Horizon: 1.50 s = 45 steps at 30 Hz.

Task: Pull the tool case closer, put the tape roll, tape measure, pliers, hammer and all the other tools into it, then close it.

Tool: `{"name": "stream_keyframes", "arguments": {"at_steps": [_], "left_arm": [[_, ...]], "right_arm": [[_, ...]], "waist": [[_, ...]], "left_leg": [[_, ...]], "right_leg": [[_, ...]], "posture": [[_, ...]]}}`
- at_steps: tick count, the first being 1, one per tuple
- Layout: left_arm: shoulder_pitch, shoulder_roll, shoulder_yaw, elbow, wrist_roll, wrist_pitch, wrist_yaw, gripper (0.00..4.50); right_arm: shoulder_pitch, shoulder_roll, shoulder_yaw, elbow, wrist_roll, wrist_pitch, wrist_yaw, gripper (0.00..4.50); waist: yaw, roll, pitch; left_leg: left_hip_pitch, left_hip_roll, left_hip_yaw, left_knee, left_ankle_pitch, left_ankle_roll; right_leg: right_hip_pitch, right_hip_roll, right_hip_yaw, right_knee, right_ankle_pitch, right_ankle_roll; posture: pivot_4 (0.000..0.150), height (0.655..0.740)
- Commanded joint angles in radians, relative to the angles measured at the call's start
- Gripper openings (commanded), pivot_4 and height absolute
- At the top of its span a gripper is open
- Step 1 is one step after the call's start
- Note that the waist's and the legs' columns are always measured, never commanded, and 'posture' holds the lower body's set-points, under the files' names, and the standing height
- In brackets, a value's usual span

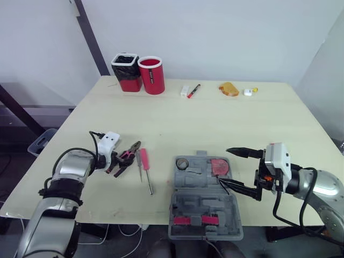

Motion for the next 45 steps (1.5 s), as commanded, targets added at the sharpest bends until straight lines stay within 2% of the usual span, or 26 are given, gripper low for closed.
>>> {"name": "stream_keyframes", "arguments": {"at_steps": [1, 3, 5, 8, 9, 10, 15, 19, 25, 28, 31, 34, 36, 40, 45], "left_arm": [[-0.018, -0.021, 0.009, 0.048, 0.017, -0.005, -0.002, 4.5], [-0.022, -0.03, 0.01, 0.051, 0.015, 0.005, -0.014, 4.5], [-0.023, -0.037, 0.005, 0.048, 0.016, 0.015, -0.026, 4.08], [-0.023, -0.04, 0.001, 0.049, 0.018, 0.019, -0.039, 3.16], [-0.023, -0.041, 0.002, 0.051, 0.019, 0.019, -0.041, 2.67], [-0.025, -0.042, 0.003, 0.054, 0.02, 0.02, -0.043, 2.6], [-0.028, -0.042, 0.027, 0.076, 0.019, -0.002, -0.054, 2.58], [0.021, 0.019, 0.078, -0.004, -0.004, -0.008, -0.1, 2.58], [0.103, 0.124, 0.154, -0.214, -0.082, 0.048, -0.196, 2.58], [0.148, 0.216, 0.171, -0.389, -0.144, 0.075, -0.32, 2.58], [0.149, 0.258, 0.16, -0.515, -0.206, 0.098, -0.408, 2.58], [0.098, 0.29, 0.051, -0.643, -0.211, 0.033, -0.553, 2.58], [0.042, 0.285, -0.026, -0.663, -0.185, 0.008, -0.605, 2.58], [-0.104, 0.222, -0.198, -0.666, -0.109, -0.043, -0.682, 2.58], [-0.229, 0.136, -0.315, -0.631, -0.036, -0.069, -0.719, 2.57]], "right_arm": [[-0.001, 0.004, -0.009, -0.047, 0.012, -0.01, -0.006, 4.42], [0.001, 0.008, -0.007, -0.046, 0.009, -0.015, -0.008, 4.42], [0.006, 0.011, -0.005, -0.042, 0.003, -0.021, -0.005, 4.5], [0.011, 0.012, -0.001, -0.036, -0.008, -0.028, -0.001, 4.5], [0.011, 0.014, -0.001, -0.035, -0.01, -0.029, -0.002, 4.5], [0.011, 0.015, 0.0, -0.034, -0.01, -0.03, -0.002, 4.5], [0.011, 0.022, 0.005, -0.031, -0.015, -0.032, -0.003, 4.5], [0.003, 0.04, -0.006, -0.031, 0.009, -0.029, -0.011, 4.5], [-0.019, 0.068, -0.023, -0.052, 0.075, -0.002, -0.035, 4.5], [-0.055, 0.071, -0.027, -0.063, 0.115, 0.017, -0.047, 4.5], [-0.108, 0.063, -0.021, -0.067, 0.153, 0.064, -0.068, 4.5], [-0.221, 0.004, 0.057, -0.056, 0.101, 0.192, -0.109, 4.5], [-0.284, -0.017, 0.106, -0.038, 0.082, 0.25, -0.112, 4.5], [-0.46, -0.038, 0.254, 0.066, -0.022, 0.368, -0.116, 4.5], [-0.622, 0.013, 0.383, 0.216, -0.111, 0.436, -0.088, 4.5]], "waist": [[0.003, 0.0, 0.0], [0.003, 0.001, 0.0], [0.003, 0.001, -0.001], [0.003, 0.001, -0.001], [0.003, 0.001, -0.001], [0.003, 0.001, -0.001], [0.003, 0.001, -0.001], [-0.003, 0.001, -0.001], [-0.02, -0.001, 0.0], [-0.021, -0.002, 0.001], [-0.012, -0.001, 0.001], [-0.015, -0.001, 0.002], [-0.013, -0.002, 0.002], [-0.011, -0.001, 0.002], [-0.018, -0.001, 0.002]], "left_leg": [[0.0, 0.0, 0.0, 0.0, 0.0, 0.0], [0.0, 0.0, 0.0, 0.001, 0.0, 0.0], [0.0, 0.0, 0.0, 0.002, 0.0, 0.0], [0.0, 0.0, 0.0, 0.002, 0.0, 0.0], [0.0, 0.0, 0.0, 0.002, 0.0, 0.0], [0.0, 0.0, 0.0, 0.002, 0.0, 0.0], [0.0, 0.0, 0.0, 0.002, 0.0, 0.0], [0.0, 0.0, 0.0, 0.002, 0.0, 0.0], [-0.001, 0.001, -0.001, 0.002, 0.0, 0.0], [-0.001, 0.001, -0.001, 0.002, 0.0, 0.0], [-0.001, 0.002, -0.001, 0.002, 0.0, 0.0], [-0.001, 0.0, 0.0, 0.002, 0.0, 0.0], [-0.001, 0.0, 0.001, 0.003, 0.0, 0.0], [-0.001, 0.0, 0.0, 0.003, 0.0, 0.0], [-0.006, 0.0, -0.001, 0.005, 0.0, 0.0]], "right_leg": [[0.0, 0.0, 0.0, 0.0, 0.0, 0.0], [0.0, 0.0, 0.0, 0.001, 0.0, 0.0], [0.0, 0.0, 0.0, 0.002, 0.0, 0.0], [0.0, 0.0, 0.0, 0.002, 0.0, 0.0], [0.0, 0.0, 0.0, 0.002, 0.0, 0.0], [0.0, 0.0, 0.0, 0.002, 0.0, 0.0], [0.0, 0.0, 0.0, 0.002, 0.0, 0.0], [0.0, 0.0, 0.0, 0.002, 0.0, 0.0], [0.0, 0.0, -0.001, 0.002, 0.0, 0.0], [0.0, 0.0, -0.001, 0.002, 0.0, 0.0], [0.0, -0.002, -0.001, 0.002, -0.002, -0.004], [0.0, -0.002, 0.0, 0.002, -0.002, -0.004], [-0.001, -0.002, 0.0, 0.003, -0.002, -0.004], [-0.001, 0.0, 0.001, 0.003, -0.002, -0.004], [-0.004, 0.003, 0.002, 0.003, -0.002, -0.004]], "posture": [[0.15, 0.74], [0.15, 0.74], [0.15, 0.74], [0.15, 0.74], [0.15, 0.74], [0.15, 0.74], [0.15, 0.74], [0.15, 0.74], [0.15, 0.74], [0.15, 0.74], [0.15, 0.74], [0.15, 0.74], [0.15, 0.74], [0.15, 0.74], [0.15, 0.74]]}}
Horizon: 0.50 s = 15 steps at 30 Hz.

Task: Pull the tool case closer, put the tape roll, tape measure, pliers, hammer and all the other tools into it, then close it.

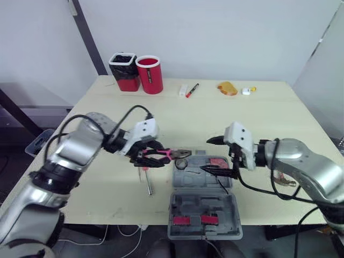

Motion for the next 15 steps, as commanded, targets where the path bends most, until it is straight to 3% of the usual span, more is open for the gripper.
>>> {"name": "stream_keyframes", "arguments": {"at_steps": [1, 15], "left_arm": [[-0.07, -0.023, -0.041, 0.002, 0.042, -0.026, -0.034, 2.57], [-0.161, -0.134, -0.098, 0.103, 0.123, -0.104, -0.072, 2.57]], "right_arm": [[-0.084, 0.035, 0.047, 0.066, -0.052, 0.035, 0.011, 4.5], [-0.236, 0.113, 0.189, 0.227, -0.171, 0.085, 0.134, 4.5]], "waist": [[-0.006, 0.0, 0.0], [-0.006, 0.0, 0.0]], "left_leg": [[-0.001, 0.0, 0.0, 0.001, 0.0, 0.0], [-0.007, 0.001, -0.007, 0.002, 0.0, 0.0]], "right_leg": [[-0.001, 0.001, 0.0, 0.0, 0.001, 0.001], [-0.005, 0.006, 0.002, 0.004, 0.002, 0.004]], "posture": [[0.15, 0.74], [0.15, 0.74]]}}
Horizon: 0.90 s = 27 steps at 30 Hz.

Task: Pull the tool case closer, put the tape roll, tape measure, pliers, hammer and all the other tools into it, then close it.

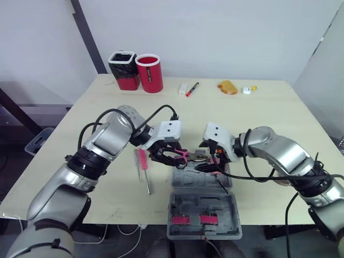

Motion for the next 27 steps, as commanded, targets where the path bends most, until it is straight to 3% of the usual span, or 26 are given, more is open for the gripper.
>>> {"name": "stream_keyframes", "arguments": {"at_steps": [1, 4, 6, 10, 11, 13, 21, 25, 27], "left_arm": [[-0.027, -0.007, 0.012, -0.003, 0.009, -0.019, -0.019, 2.57], [-0.027, -0.019, 0.014, 0.0, 0.01, -0.018, -0.022, 2.57], [-0.024, -0.024, 0.016, -0.001, 0.01, -0.015, -0.021, 2.57], [-0.019, -0.035, 0.017, 0.0, 0.014, -0.017, -0.018, 2.56], [-0.019, -0.039, 0.018, 0.001, 0.015, -0.017, -0.016, 2.56], [-0.018, -0.043, 0.018, 0.001, 0.019, -0.02, -0.014, 2.56], [0.013, -0.072, 0.052, -0.01, 0.001, -0.034, 0.014, 2.56], [0.104, -0.073, 0.176, -0.057, -0.099, 0.067, 0.065, 4.4], [0.157, -0.067, 0.251, -0.101, -0.164, 0.111, 0.091, 4.5]], "right_arm": [[-0.038, 0.022, -0.005, 0.003, -0.024, -0.003, 0.021, 4.5], [-0.047, 0.035, 0.007, 0.014, -0.043, 0.003, 0.035, 4.5], [-0.049, 0.045, 0.01, 0.023, -0.057, 0.002, 0.035, 3.99], [-0.049, 0.057, 0.017, 0.03, -0.072, 0.011, 0.045, 2.39], [-0.046, 0.061, 0.017, 0.032, -0.076, 0.01, 0.044, 1.47], [-0.042, 0.071, 0.013, 0.032, -0.081, 0.014, 0.042, 1.0], [-0.026, 0.065, 0.007, 0.01, -0.096, 0.022, 0.052, 1.02], [0.016, 0.012, -0.015, -0.026, -0.093, 0.018, 0.067, 1.02], [0.031, -0.009, -0.025, -0.046, -0.084, 0.023, 0.076, 1.02]], "waist": [[-0.001, 0.0, 0.0], [0.0, 0.0, 0.0], [-0.001, 0.0, 0.0], [0.0, 0.0, 0.0], [0.0, 0.0, 0.0], [-0.001, 0.0, 0.0], [-0.001, 0.0, 0.0], [-0.001, 0.0, 0.0], [-0.001, 0.0, 0.0]], "left_leg": [[0.0, 0.0, 0.0, 0.0, 0.0, 0.0], [0.0, 0.0, -0.001, 0.0, 0.0, 0.0], [0.0, 0.0, -0.001, 0.0, 0.0, 0.0], [0.0, 0.0, -0.001, 0.001, 0.0, 0.0], [0.0, 0.0, -0.001, 0.001, 0.0, 0.0], [0.0, 0.0, -0.002, 0.001, 0.0, 0.0], [0.0, 0.0, -0.002, 0.001, 0.0, 0.0], [0.0, 0.0, -0.003, 0.001, 0.0, 0.0], [0.0, 0.0, -0.003, 0.002, 0.0, 0.0]], "right_leg": [[0.0, 0.0, 0.0, 0.0, 0.0, 0.0], [0.0, 0.0, 0.0, 0.001, 0.0, 0.0], [0.0, 0.0, -0.001, 0.001, 0.0, 0.0], [0.0, 0.0, -0.001, 0.001, 0.0, 0.0], [0.0, 0.0, -0.001, 0.001, 0.0, 0.0], [0.0, 0.0, -0.001, 0.002, 0.0, 0.0], [0.0, 0.0, -0.001, 0.002, 0.0, 0.0], [0.0, 0.0, -0.001, 0.003, 0.0, 0.0], [0.0, 0.0, -0.001, 0.003, 0.0, 0.0]], "posture": [[0.15, 0.74], [0.15, 0.74], [0.15, 0.74], [0.15, 0.74], [0.15, 0.74], [0.15, 0.74], [0.15, 0.74], [0.15, 0.74], [0.15, 0.74]]}}
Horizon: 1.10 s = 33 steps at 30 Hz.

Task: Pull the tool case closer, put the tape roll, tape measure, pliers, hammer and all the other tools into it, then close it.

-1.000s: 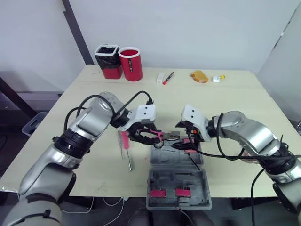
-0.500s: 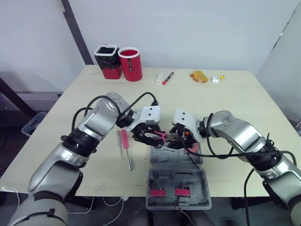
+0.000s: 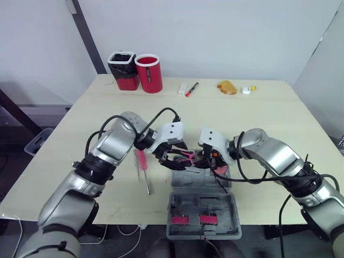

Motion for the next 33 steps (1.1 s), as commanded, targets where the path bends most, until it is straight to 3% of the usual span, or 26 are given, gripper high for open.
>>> {"name": "stream_keyframes", "arguments": {"at_steps": [1, 6, 9, 15, 24, 33], "left_arm": [[0.063, 0.013, 0.152, -0.096, -0.117, 0.072, 0.049, 4.5], [0.256, 0.04, 0.367, -0.165, -0.274, 0.096, 0.088, 4.5], [0.405, 0.051, 0.506, -0.173, -0.336, 0.009, 0.076, 4.5], [0.635, 0.092, 0.676, -0.102, -0.454, -0.142, -0.09, 4.5], [0.742, 0.088, 0.765, -0.084, -0.542, -0.221, -0.112, 4.5], [0.784, 0.092, 0.75, -0.129, -0.559, -0.217, -0.066, 4.5]], "right_arm": [[0.01, -0.037, -0.053, -0.072, 0.012, 0.001, 0.019, 1.02], [0.048, -0.113, -0.06, -0.109, 0.004, -0.012, 0.041, 1.02], [0.084, -0.175, -0.073, -0.145, 0.01, -0.022, 0.063, 1.02], [0.146, -0.246, -0.08, -0.158, 0.008, -0.049, 0.098, 1.02], [0.147, -0.229, -0.011, -0.079, -0.068, -0.117, 0.125, 1.02], [0.061, -0.08, 0.102, 0.078, -0.194, -0.174, 0.135, 1.02]], "waist": [[-0.002, 0.0, 0.0], [-0.004, 0.001, 0.0], [-0.003, 0.001, 0.0], [-0.001, 0.002, 0.0], [-0.002, 0.002, 0.0], [-0.003, 0.002, 0.0]], "left_leg": [[0.0, 0.0, -0.001, 0.0, 0.0, 0.0], [0.001, 0.001, -0.002, 0.001, 0.0, 0.0], [0.001, 0.001, -0.002, 0.001, 0.0, 0.0], [0.002, 0.001, -0.001, 0.001, 0.0, 0.0], [0.001, 0.001, -0.001, 0.004, 0.0, 0.0], [0.001, 0.001, 0.0, 0.004, 0.0, 0.0]], "right_leg": [[0.0, 0.0, 0.0, 0.0, 0.0, 0.0], [0.0, 0.0, 0.001, 0.001, 0.0, 0.0], [0.0, 0.0, 0.0, 0.001, 0.0, 0.0], [0.0, -0.001, 0.0, 0.001, 0.0, -0.001], [0.001, -0.002, 0.0, 0.001, -0.002, -0.004], [0.001, -0.001, -0.001, 0.002, -0.002, -0.004]], "posture": [[0.15, 0.74], [0.15, 0.74], [0.15, 0.74], [0.15, 0.74], [0.15, 0.74], [0.15, 0.74]]}}
